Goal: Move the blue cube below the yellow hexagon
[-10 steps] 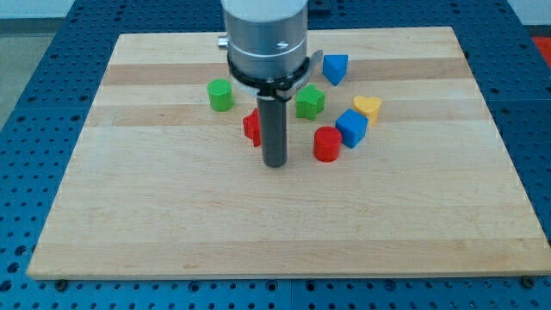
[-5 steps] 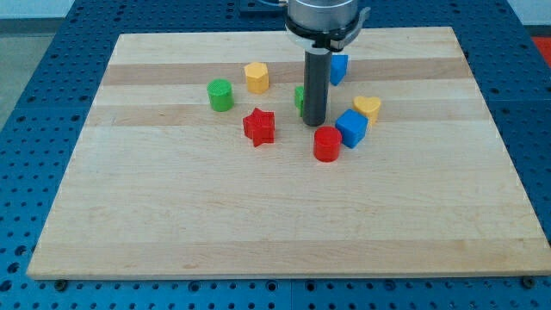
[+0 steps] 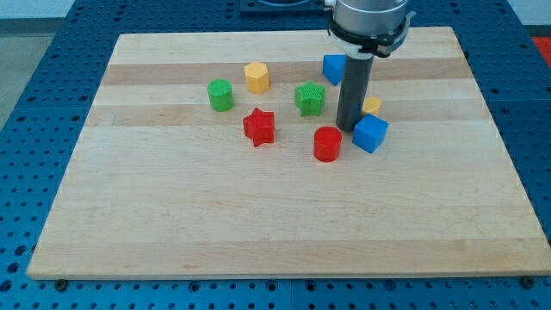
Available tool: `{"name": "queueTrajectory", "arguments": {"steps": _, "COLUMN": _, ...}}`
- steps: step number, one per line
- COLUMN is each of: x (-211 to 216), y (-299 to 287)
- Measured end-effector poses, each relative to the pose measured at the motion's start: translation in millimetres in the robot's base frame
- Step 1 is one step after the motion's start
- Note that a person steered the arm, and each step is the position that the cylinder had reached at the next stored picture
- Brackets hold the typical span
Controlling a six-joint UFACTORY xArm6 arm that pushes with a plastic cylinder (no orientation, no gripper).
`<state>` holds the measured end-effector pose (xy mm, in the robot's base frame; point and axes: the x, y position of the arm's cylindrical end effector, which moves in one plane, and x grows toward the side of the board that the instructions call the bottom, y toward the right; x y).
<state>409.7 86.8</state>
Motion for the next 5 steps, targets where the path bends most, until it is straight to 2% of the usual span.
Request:
{"name": "queueTrajectory", "arguments": {"steps": 2, "x": -10.2, "y": 5.4}}
{"name": "queueTrajectory", "arguments": {"steps": 5, "x": -7.4, "y": 44.5}}
